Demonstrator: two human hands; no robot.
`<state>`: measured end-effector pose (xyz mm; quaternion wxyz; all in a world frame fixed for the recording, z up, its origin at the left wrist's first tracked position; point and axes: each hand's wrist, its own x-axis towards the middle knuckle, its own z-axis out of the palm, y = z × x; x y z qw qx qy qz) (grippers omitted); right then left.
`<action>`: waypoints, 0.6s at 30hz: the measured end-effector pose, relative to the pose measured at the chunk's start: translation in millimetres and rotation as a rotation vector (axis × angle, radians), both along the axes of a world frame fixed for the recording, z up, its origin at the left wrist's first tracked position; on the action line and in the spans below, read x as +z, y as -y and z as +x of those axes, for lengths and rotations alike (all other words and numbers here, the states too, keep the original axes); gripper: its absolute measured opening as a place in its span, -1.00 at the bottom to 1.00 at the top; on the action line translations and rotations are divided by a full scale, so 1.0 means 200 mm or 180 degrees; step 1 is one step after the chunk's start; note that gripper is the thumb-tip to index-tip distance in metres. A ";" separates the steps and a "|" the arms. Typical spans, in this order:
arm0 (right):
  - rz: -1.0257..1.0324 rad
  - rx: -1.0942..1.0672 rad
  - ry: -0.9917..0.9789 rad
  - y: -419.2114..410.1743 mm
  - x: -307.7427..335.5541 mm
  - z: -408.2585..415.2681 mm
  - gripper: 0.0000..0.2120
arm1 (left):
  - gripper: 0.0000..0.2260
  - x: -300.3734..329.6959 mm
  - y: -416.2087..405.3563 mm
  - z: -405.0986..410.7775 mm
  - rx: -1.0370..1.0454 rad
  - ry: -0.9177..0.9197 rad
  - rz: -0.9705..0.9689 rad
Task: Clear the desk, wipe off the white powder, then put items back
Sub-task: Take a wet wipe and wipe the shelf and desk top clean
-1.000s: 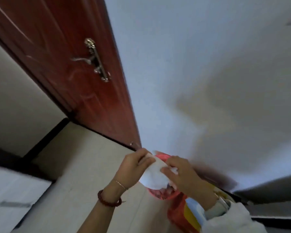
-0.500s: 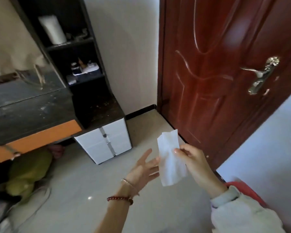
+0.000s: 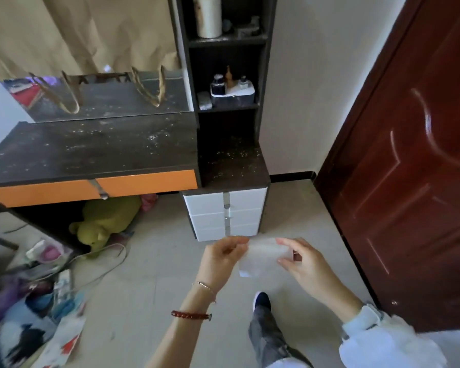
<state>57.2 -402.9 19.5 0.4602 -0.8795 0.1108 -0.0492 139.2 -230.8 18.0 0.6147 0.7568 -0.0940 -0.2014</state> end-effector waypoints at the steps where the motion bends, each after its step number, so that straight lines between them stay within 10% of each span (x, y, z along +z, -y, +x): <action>1: -0.0199 0.0019 0.0044 0.03 -0.02 0.08 -0.71 | -0.82 -0.02 0.02 0.07 -0.0139 0.0032 0.0232; 6: -0.0606 -0.0016 0.0193 0.24 -0.11 0.53 -0.79 | -0.86 -0.11 0.20 0.44 -0.0558 0.0548 0.1202; 11: 0.0201 -0.0076 -0.0225 0.46 -0.22 0.96 -0.94 | -0.95 -0.21 0.41 0.85 -0.0006 -0.0347 0.0768; 18: -0.0421 -0.1064 0.0180 0.66 -0.46 1.54 -0.74 | -0.61 -0.48 0.55 1.32 0.0335 0.0149 0.1534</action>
